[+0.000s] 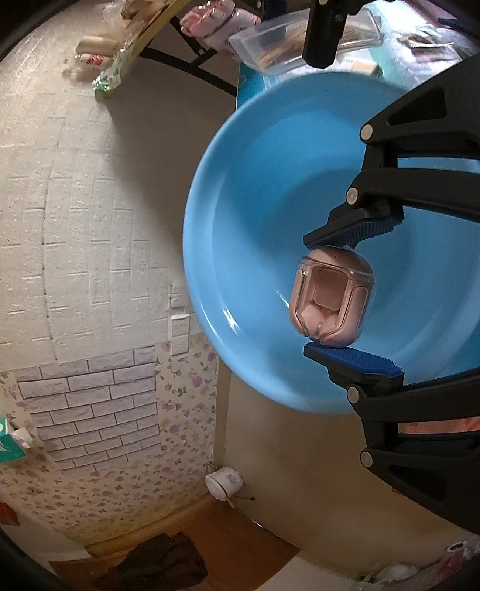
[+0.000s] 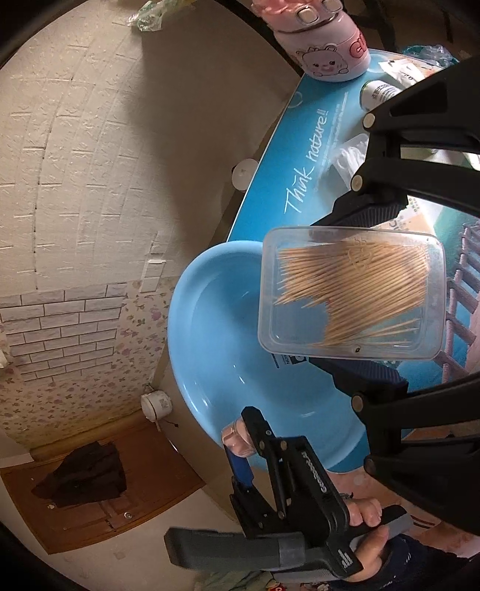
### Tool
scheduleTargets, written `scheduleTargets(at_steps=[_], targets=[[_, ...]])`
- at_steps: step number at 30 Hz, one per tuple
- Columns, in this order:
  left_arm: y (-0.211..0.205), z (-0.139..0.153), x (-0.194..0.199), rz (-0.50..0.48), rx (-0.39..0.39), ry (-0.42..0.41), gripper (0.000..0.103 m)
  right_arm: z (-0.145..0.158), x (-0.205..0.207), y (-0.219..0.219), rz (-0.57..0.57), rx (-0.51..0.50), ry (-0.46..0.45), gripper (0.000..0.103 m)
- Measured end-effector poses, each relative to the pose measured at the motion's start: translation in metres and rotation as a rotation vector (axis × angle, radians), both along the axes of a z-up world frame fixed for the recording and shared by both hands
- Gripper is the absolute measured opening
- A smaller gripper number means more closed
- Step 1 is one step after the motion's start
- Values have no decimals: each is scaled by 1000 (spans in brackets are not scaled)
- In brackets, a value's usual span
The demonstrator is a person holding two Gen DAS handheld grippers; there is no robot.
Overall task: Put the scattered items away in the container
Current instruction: 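Open the left tool to drop the pink case while the right tool releases the toothpick box into the basin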
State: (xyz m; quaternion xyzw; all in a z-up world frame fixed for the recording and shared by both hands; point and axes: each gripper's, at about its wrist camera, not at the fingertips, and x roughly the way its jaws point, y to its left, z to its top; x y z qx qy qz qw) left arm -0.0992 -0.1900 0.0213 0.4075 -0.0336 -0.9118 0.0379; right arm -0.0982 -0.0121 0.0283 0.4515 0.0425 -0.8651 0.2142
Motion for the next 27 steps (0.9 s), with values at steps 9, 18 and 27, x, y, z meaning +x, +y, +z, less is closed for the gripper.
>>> scheduleTargets(at_steps=[9,18,27], targets=[[-13,-11,-12,18,-4,-20,49,-5,-15,-39,75,18,0,62],[-9,-20,-20,-22,-38,-18,49,-6,-29,-67,101,30,7,62],[-21,-22,-17,13,-44,-22,50,-19,-38,-87,123,32,-13,62]])
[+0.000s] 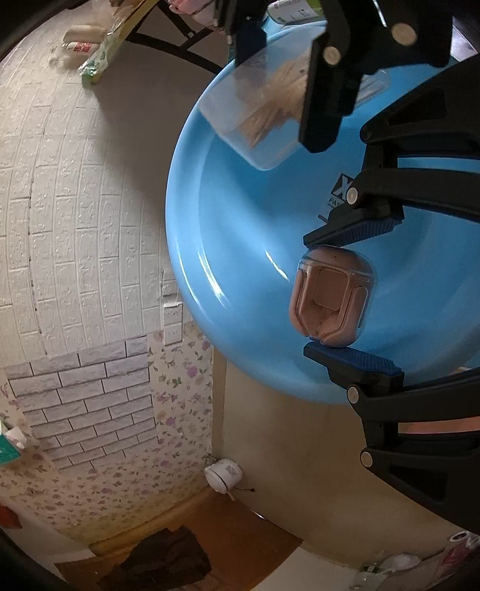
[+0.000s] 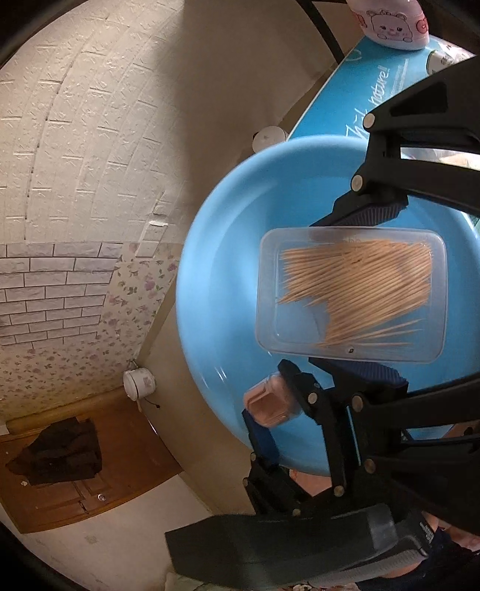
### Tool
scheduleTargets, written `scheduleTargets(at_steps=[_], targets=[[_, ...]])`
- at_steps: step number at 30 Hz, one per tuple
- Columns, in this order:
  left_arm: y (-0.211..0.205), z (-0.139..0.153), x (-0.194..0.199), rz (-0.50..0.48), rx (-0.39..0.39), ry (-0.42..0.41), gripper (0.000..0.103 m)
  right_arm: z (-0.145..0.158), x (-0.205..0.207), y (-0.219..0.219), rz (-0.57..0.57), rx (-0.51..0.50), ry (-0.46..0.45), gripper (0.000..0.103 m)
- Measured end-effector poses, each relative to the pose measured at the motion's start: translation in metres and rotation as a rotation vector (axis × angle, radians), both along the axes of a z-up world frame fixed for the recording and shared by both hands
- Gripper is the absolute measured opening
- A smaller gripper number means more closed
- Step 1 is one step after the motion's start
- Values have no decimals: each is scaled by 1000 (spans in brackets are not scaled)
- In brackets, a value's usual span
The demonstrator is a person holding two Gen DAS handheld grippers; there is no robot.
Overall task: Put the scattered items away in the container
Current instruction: 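Open the left tool to drop the pink case while the right tool releases the toothpick box into the basin, then move the left tool to the 'Face' tissue pack while the right tool approaches the white strip packet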
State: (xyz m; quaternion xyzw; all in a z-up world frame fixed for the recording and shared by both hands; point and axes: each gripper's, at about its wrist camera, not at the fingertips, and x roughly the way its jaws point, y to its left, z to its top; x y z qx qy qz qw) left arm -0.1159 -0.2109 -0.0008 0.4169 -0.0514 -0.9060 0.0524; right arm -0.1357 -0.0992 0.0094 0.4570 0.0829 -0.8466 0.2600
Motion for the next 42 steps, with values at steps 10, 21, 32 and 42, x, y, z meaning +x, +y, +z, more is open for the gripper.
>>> scheduleTargets(at_steps=[10,21,32,42], targets=[[4,2,9,1,-32,23,71,-5,-2,2,-21,-16,-23,62],[0,28,29,25,-58,94,85,17,14,7,-21,-64,27,74],[-2,38,47,88,-7,55,94,23,25,25,-63,-64,13,74],[8,48,68,109,25,38,96,30,44,56,-103,-72,-19,75]])
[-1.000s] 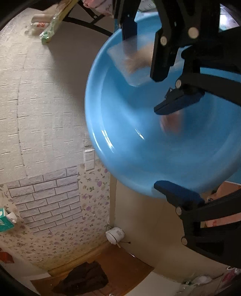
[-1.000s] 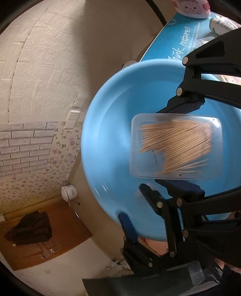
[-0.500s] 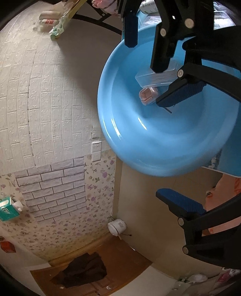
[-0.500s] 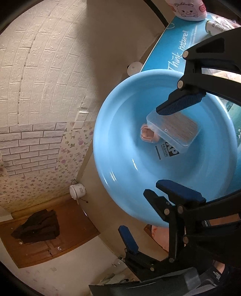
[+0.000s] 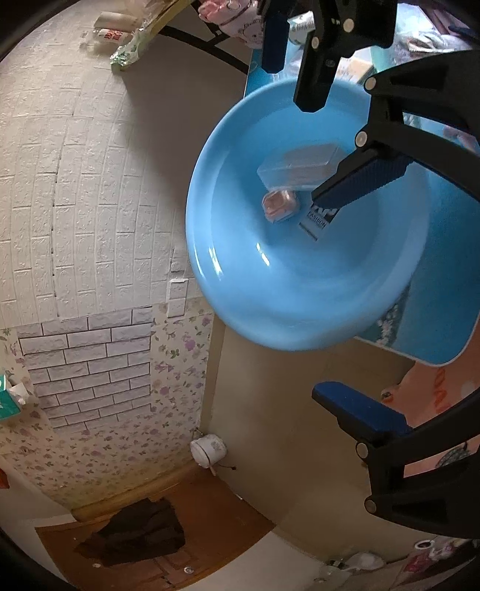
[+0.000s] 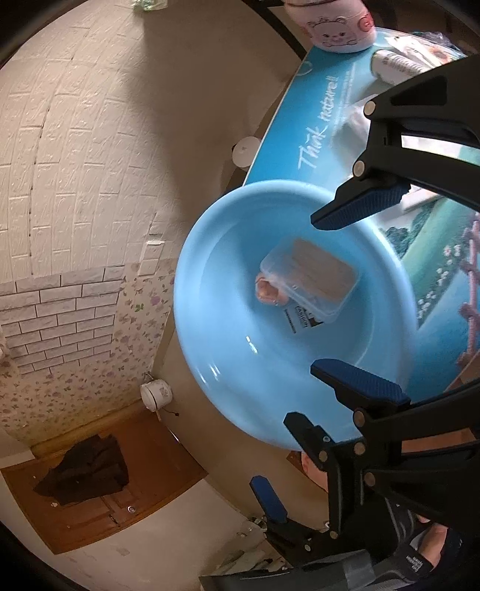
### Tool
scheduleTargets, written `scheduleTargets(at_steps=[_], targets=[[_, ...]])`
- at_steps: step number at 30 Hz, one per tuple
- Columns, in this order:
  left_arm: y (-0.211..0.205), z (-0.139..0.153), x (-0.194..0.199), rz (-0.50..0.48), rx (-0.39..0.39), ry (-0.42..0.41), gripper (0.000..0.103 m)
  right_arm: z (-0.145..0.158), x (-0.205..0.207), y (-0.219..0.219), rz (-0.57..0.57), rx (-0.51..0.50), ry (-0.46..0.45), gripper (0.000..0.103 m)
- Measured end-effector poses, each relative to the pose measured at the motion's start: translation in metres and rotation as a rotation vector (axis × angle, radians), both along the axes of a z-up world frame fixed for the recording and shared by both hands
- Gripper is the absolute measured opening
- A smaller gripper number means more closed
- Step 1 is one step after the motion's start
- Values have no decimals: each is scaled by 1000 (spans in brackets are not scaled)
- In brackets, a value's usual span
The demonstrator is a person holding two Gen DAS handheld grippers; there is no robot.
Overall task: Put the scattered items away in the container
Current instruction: 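Move the left tool to the 'Face' tissue pack while the right tool approaches the white strip packet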
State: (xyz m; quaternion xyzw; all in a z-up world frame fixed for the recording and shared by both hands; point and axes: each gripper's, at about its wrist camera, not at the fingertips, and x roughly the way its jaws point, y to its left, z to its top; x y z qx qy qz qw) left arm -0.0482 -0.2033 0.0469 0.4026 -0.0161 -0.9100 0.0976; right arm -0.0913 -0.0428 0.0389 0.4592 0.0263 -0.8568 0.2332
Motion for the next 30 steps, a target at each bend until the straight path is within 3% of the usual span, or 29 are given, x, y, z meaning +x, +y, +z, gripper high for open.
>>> scheduleTargets(at_steps=[7,17,26,30], targets=[[24,-3,18,-19,20,-3,97,-14,14,33,-31,12,-31,77],[61,1,25,-73,31,0,97,-11,37,76,-71,12,-12,78],[89,7,35,-131,36,2,97,-25,44,111,-112,-4,-66,78],[101,10,36,-154,39,2,97,-24,49,117,-110,18,-44,78]])
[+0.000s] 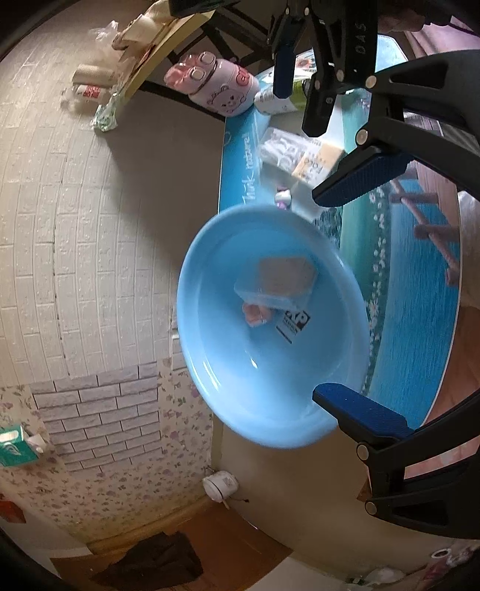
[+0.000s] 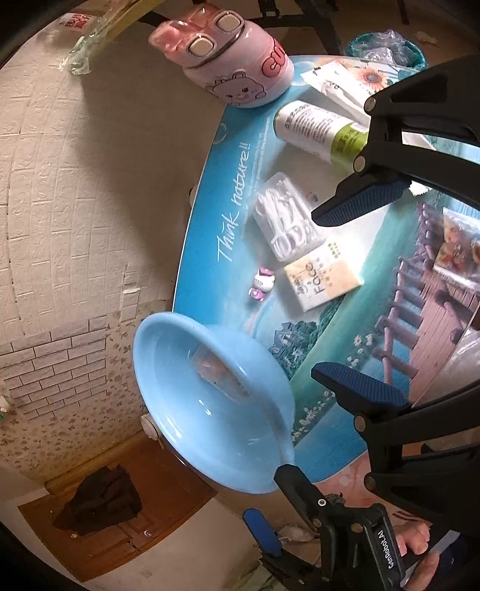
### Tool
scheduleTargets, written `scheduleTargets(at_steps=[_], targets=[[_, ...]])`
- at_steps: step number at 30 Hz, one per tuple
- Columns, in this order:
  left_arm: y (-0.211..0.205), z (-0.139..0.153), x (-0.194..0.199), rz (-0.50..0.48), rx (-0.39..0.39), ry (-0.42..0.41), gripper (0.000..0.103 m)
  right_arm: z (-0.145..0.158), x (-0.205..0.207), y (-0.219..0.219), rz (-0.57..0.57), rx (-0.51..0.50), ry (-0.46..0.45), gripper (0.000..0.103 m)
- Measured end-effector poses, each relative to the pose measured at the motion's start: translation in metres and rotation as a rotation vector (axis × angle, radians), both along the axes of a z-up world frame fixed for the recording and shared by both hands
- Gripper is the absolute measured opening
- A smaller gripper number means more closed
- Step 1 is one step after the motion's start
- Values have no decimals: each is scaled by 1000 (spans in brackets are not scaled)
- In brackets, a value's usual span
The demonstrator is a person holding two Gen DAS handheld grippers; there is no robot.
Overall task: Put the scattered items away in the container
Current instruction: 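Move the left tool to the 'Face' tissue pack while the right tool approaches the white strip packet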
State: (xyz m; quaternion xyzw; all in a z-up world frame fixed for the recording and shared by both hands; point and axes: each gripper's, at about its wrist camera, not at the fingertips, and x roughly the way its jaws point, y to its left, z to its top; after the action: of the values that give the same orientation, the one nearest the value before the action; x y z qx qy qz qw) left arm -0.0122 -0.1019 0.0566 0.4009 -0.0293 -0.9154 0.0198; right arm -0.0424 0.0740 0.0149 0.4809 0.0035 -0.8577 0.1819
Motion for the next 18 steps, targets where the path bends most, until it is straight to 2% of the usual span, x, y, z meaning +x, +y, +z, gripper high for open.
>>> scheduleTargets(at_steps=[7,18], targets=[[16,1,2,-30,-2,0,97,3,4,17,-26,3,46,78],[34,-1,6,-69,0,-12,97,-5,7,38,-54,-20,14,78]])
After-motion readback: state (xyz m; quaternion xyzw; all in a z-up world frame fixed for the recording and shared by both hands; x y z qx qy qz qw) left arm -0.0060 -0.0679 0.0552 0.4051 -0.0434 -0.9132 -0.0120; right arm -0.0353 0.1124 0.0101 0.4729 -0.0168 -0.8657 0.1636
